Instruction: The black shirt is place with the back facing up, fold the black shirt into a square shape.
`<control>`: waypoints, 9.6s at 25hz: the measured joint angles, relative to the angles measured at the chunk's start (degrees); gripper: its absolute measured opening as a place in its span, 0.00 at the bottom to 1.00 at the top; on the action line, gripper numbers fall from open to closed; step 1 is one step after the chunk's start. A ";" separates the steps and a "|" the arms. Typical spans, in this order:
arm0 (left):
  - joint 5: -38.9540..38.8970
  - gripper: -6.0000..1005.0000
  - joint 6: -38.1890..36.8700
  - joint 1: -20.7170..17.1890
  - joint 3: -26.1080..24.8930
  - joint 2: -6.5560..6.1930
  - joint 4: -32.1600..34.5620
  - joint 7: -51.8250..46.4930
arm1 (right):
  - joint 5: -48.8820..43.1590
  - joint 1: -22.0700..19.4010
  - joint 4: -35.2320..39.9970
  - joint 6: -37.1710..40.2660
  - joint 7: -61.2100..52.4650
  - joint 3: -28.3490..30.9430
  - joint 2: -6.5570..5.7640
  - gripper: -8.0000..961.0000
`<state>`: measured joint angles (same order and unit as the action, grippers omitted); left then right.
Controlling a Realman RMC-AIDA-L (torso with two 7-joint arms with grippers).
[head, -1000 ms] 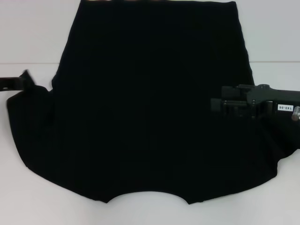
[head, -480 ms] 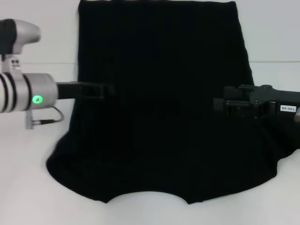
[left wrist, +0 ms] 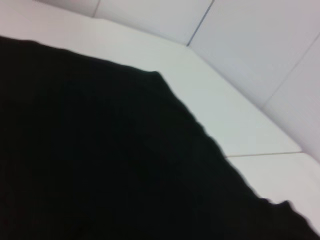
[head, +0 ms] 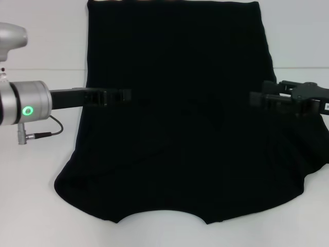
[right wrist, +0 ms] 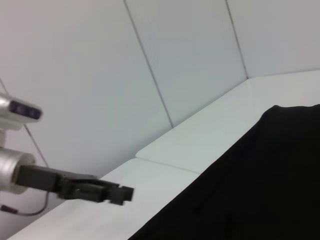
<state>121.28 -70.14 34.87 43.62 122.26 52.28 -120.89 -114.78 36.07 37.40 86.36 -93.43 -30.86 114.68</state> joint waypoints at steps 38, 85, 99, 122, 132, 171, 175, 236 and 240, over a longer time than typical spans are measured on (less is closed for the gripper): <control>-8.89 0.94 -18.14 -3.30 6.76 0.67 -8.69 41.62 | -29.66 1.60 -1.33 -7.28 -47.02 -1.54 -10.34 0.81; -9.26 0.94 -15.25 -1.71 7.79 0.79 -8.69 38.82 | -26.56 0.40 -3.40 -17.01 -36.50 3.77 -6.94 0.02; -9.85 0.94 -14.97 -2.25 7.62 1.38 -9.26 38.54 | -24.37 4.31 -3.27 -15.63 -30.94 3.50 -5.96 0.02; -9.84 0.93 -13.08 -1.99 7.34 0.94 -9.40 37.01 | -24.72 13.45 -1.02 -11.40 -30.60 -12.67 -1.85 0.15; -9.84 0.93 -12.65 -1.73 7.34 1.10 -9.39 37.02 | -26.60 11.22 -0.33 -16.11 -38.52 -12.51 -3.39 0.52; -9.84 0.93 -11.37 -1.29 7.35 1.19 -10.89 37.31 | -34.99 9.71 -3.20 -31.80 -45.36 -17.27 -1.05 0.90; -9.84 0.93 -11.10 -1.29 7.35 1.25 -10.89 37.30 | -34.99 9.68 -3.21 -32.03 -45.39 -17.30 -1.09 0.75; -9.84 0.92 -9.74 -0.42 7.36 0.95 -10.89 37.14 | -36.39 10.09 -7.22 -39.09 -45.64 -17.31 -0.51 0.45; -9.84 0.92 -9.65 -0.41 7.35 0.96 -10.89 37.13 | -36.39 10.16 -7.55 -39.33 -45.64 -17.31 -0.46 0.45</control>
<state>111.45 -79.79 34.46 50.97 123.22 41.40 -83.76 -151.17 46.23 29.85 47.03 -139.07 -48.17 114.22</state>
